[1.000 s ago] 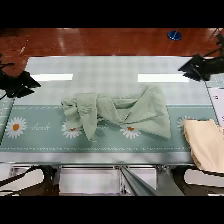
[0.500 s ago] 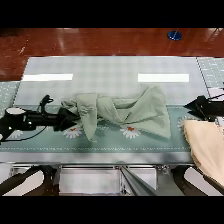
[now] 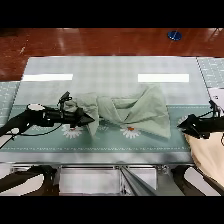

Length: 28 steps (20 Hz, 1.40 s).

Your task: Fold the shirts.

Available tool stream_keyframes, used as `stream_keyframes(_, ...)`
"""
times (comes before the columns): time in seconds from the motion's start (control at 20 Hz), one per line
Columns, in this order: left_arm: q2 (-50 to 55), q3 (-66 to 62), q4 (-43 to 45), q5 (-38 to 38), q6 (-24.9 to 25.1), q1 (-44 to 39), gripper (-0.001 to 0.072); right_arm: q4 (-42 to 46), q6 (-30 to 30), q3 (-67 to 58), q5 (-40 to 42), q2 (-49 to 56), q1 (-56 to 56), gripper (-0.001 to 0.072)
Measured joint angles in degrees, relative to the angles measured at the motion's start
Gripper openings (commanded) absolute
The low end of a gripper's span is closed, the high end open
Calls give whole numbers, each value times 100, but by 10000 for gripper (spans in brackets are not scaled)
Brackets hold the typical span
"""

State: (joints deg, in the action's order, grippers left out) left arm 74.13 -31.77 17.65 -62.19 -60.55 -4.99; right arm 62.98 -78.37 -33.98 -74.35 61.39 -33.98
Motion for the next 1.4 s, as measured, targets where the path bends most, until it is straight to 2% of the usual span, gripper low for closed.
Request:
stream_keyframes(0.3, 44, -269, -83, 17, 72, -83, 18, -192, 81, 221, 190, 457, 678, 392)
stream_keyframes(0.35, 48, -282, -87, 24, 76, -87, 18, -293, 87, 225, 269, 570, 817, 334)
stream_keyframes(0.4, 48, -293, -87, 22, 81, -92, 18, -428, 101, 227, 369, 691, 973, 224)
stream_keyframes(0.45, 48, -299, -94, 24, 83, -87, 18, -542, 136, 212, 470, 791, 1121, 68)
stream_keyframes(0.5, 48, -310, -96, 35, 83, -63, 17, -695, 192, 157, 549, 872, 1274, 19)
stream_keyframes(0.75, -46, -973, -284, -315, 81, 678, 17, -1290, 507, -1036, 271, 855, 1792, 17)
stream_keyframes(0.9, -402, -2015, -765, -678, 0, 1471, 17, -1429, 476, -2677, -26, 553, 1891, 17)
stream_keyframes(1.15, -1213, -4105, -1088, -769, -404, 2653, 17, -1480, 164, -5803, -219, 83, 1937, 17)
stream_keyframes(1.4, -2076, -5840, -1078, -855, -706, 3906, 17, -1143, -76, -7698, -232, -675, 1947, 17)
